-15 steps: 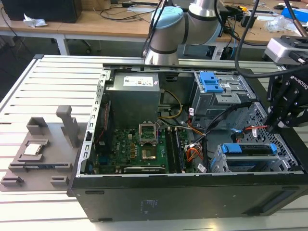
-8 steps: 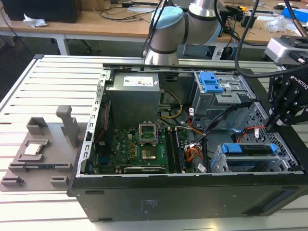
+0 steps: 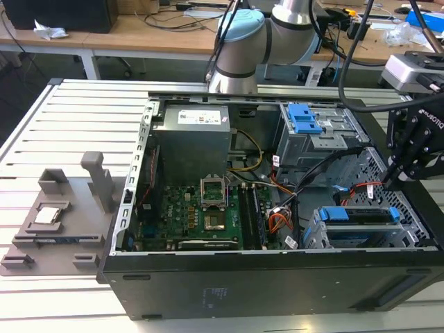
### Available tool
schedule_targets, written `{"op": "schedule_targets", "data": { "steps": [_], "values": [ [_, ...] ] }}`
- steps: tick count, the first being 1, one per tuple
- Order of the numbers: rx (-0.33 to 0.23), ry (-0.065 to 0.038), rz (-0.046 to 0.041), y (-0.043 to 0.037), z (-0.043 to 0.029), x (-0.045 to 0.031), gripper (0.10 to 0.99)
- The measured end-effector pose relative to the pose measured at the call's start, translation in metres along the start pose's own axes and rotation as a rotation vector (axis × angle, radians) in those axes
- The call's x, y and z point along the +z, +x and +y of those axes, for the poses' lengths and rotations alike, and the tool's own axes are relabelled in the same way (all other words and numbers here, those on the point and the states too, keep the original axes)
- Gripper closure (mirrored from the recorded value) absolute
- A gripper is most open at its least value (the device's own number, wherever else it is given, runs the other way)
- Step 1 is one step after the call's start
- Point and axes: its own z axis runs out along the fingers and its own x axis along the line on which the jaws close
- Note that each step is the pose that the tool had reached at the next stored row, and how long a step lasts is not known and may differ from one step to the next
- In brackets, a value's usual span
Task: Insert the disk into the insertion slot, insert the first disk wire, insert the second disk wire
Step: 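Insert the first disk wire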
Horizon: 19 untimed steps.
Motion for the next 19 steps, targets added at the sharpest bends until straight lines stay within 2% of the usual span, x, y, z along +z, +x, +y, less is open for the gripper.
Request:
{"op": "schedule_targets", "data": {
  "steps": [2, 4, 12, 14, 17, 19],
  "values": [
    [0.0, 0.0, 0.0001, 0.0005, 0.0002, -0.006, 0.918],
    [0.0, 0.0, -0.0004, 0.0005, 0.0004, -0.0064, 0.918],
    [0.0, 0.0, -0.0004, 0.0004, 0.0256, -0.0038, 0.918],
    [0.0, 0.0, -0.0002, 0.0004, 0.0258, -0.0038, 0.918],
    [0.0, 0.0, -0.0003, 0.0083, 0.0258, -0.0031, 0.918],
    [0.0, 0.0, -0.0002, 0.0188, 0.0257, -0.0018, 0.918]
  ]
}}
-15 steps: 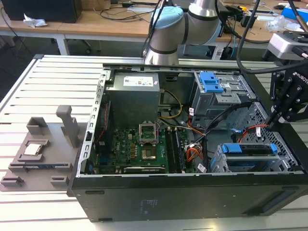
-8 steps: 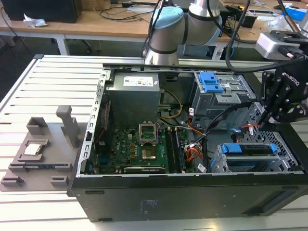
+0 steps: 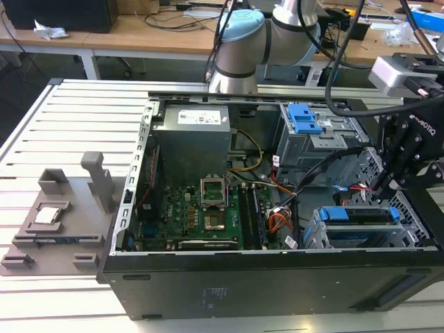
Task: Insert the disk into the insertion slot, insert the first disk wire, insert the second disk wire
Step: 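Insert the first disk wire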
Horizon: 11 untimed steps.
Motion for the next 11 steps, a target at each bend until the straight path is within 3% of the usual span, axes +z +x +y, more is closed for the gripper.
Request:
{"op": "schedule_targets", "data": {
  "steps": [3, 11],
  "values": [
    [0.0, 0.0, -0.0001, 0.009, -0.0001, 0.0027, 0.918],
    [0.0, 0.0, 0.0, 0.0106, -0.0005, 0.0135, 0.918]
  ]
}}
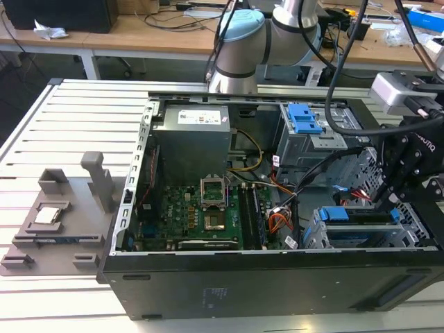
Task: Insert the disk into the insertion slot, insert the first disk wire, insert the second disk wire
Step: 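Insert the first disk wire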
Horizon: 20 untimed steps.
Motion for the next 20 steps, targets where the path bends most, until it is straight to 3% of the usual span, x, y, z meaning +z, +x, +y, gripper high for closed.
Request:
{"op": "schedule_targets", "data": {
  "steps": [8, 10, 12, 20],
  "values": [
    [0.0, 0.0, -0.0002, -0.0001, -0.0004, 0.0051, 0.918],
    [0.0, 0.0, -0.0045, -0.0004, 0.0023, 0.0055, 0.918],
    [0.0, 0.0, -0.0151, -0.0009, 0.0063, 0.0057, 0.918],
    [0.004, 0.0, -0.0242, -0.0014, 0.0064, 0.0087, 0.918]
  ]
}}
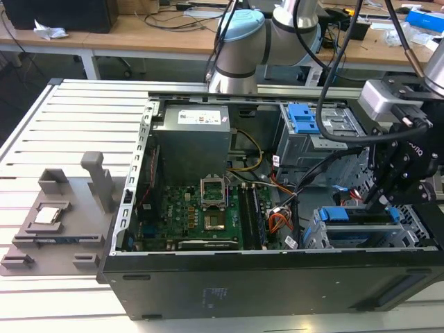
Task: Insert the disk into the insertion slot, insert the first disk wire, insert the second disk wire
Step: 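Insert the first disk wire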
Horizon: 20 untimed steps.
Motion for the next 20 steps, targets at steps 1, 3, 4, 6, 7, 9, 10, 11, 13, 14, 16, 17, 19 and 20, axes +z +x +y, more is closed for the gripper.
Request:
{"op": "schedule_targets", "data": {
  "steps": [1, 3, 4, 6, 7, 9, 10, 11, 13, 14, 16, 17, 19, 20],
  "values": [
    [0.0, 0.0, -0.0007, -0.0001, 0.0, 0.0003, 0.918],
    [0.0, 0.0, -0.0017, 0.0, -0.0002, 0.0008, 0.918],
    [0.0, 0.0, -0.0019, -0.0001, -0.0004, 0.0009, 0.918],
    [0.0, 0.0, -0.002, 0.0, -0.0007, 0.001, 0.918],
    [0.0, 0.0, -0.002, 0.0, -0.0009, 0.001, 0.918],
    [0.0, 0.0, -0.0019, 0.0003, -0.0012, 0.001, 0.918],
    [0.0, 0.0, -0.0018, 0.0007, -0.0012, 0.0019, 0.918],
    [0.0, 0.0, -0.0017, 0.0009, -0.0013, 0.0029, 0.918],
    [0.0, 0.0, -0.0015, 0.0012, -0.0013, 0.0049, 0.918],
    [0.0, 0.0, -0.0015, 0.0012, -0.0013, 0.005, 0.918],
    [0.0, 0.0, -0.0027, 0.0012, -0.0013, 0.0058, 0.91],
    [0.0, 0.0, -0.0022, 0.0012, -0.0013, 0.0056, 0.843],
    [0.0, 0.0, -0.0019, 0.0015, -0.0011, 0.0002, 0.843],
    [0.0, 0.0, -0.002, 0.0018, -0.0009, -0.0055, 0.843]
  ]
}}
